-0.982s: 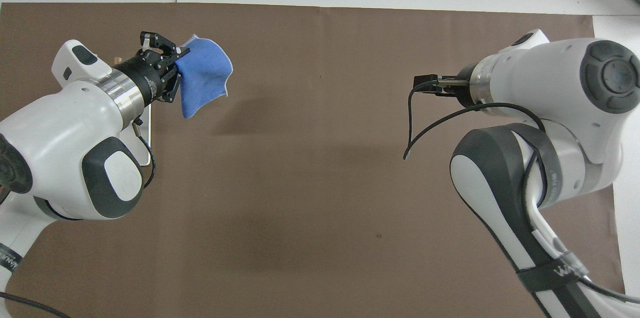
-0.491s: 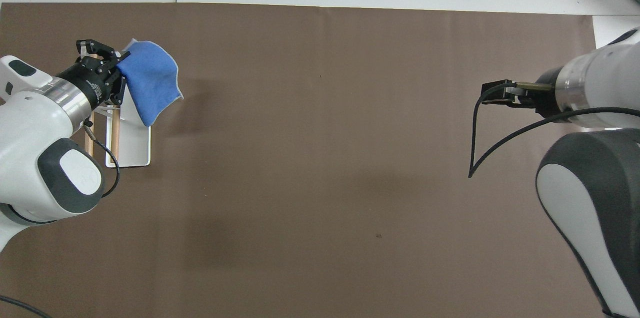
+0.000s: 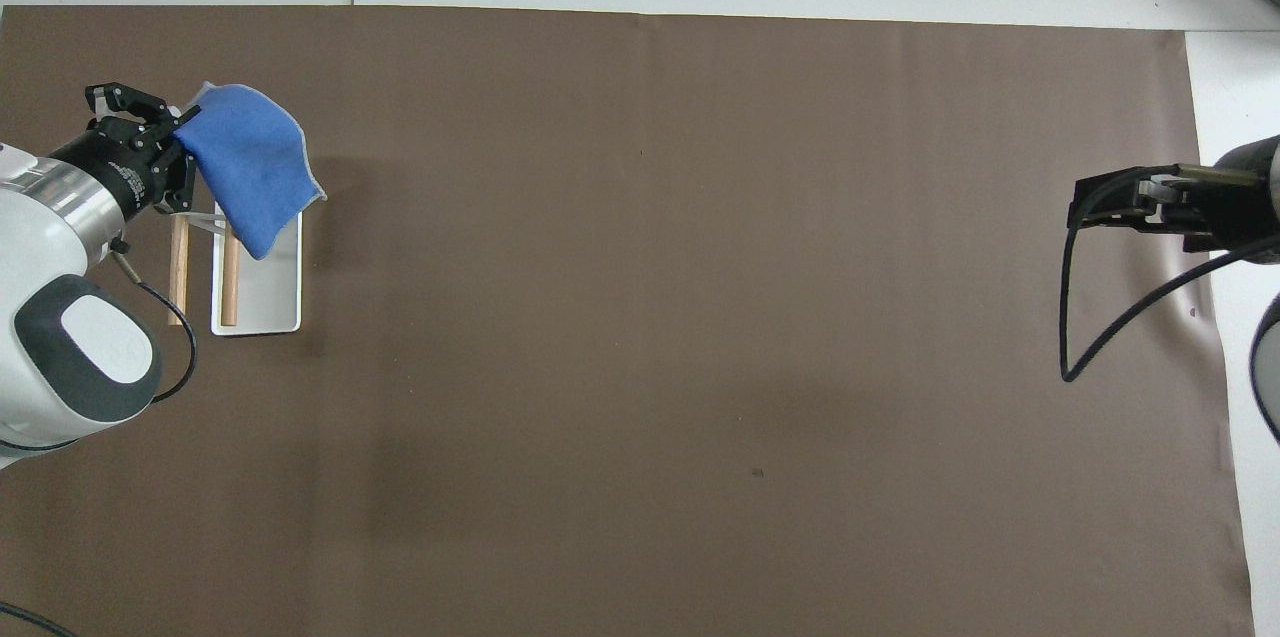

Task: Right arm passes towel to left arm to hang
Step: 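Drape the towel over the wooden sticks with the left gripper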

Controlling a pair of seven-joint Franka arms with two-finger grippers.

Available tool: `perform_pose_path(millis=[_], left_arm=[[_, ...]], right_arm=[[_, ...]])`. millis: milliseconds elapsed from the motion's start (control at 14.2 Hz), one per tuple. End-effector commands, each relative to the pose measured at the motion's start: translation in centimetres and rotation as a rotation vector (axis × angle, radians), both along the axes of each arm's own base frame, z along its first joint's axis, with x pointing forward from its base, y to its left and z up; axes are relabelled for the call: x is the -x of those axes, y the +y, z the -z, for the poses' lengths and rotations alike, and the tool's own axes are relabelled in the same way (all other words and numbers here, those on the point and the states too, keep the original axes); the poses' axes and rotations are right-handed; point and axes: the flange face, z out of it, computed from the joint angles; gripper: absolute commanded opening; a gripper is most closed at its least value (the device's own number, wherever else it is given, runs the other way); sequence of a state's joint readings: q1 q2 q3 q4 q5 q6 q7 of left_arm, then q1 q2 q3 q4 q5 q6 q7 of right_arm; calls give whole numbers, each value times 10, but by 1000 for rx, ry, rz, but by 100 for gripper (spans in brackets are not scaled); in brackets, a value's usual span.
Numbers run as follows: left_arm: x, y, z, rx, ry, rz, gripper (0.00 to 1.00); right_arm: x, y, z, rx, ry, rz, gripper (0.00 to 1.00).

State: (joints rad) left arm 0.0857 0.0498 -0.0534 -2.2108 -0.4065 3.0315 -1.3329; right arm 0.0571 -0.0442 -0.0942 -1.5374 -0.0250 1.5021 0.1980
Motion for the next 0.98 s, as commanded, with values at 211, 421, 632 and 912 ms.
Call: perform_pose_path(millis=[211, 421, 632, 912], left_arm=[[32, 66, 14, -8, 32, -115, 0], [43, 79, 26, -3, 63, -141, 0], [49, 81, 36, 0, 83, -147, 0], [49, 80, 41, 4, 92, -148, 22]], right_arm=[[11, 2, 3, -1, 0, -27, 100], [13, 3, 6, -5, 6, -30, 100], [13, 2, 7, -8, 3, -32, 100], [13, 3, 9, -8, 9, -40, 100]])
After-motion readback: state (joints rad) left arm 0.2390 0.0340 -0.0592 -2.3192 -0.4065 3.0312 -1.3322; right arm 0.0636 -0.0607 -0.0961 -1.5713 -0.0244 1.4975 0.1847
